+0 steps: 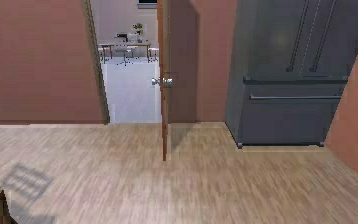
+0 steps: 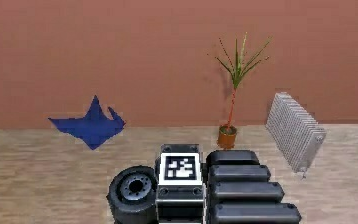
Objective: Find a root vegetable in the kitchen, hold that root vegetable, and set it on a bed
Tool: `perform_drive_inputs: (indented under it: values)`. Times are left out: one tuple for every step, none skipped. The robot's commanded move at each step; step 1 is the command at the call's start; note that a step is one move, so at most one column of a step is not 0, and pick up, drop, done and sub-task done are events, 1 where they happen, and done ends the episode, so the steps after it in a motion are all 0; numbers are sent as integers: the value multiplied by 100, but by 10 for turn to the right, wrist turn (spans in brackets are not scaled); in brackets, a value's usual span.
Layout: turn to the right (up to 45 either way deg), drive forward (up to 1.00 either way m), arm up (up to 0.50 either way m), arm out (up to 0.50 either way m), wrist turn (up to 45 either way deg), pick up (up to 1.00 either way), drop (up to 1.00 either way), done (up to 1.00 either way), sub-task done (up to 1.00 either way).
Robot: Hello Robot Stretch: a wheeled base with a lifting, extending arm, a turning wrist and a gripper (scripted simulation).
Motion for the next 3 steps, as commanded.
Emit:
perform_drive_inputs:
  values:
    - [0, 45, 0, 0, 0, 0, 0, 0, 0]
    - [-300, 0, 0, 0, 0, 0, 0, 0, 0]
    - [0, 100, 0, 0, 0, 0, 0, 0, 0]
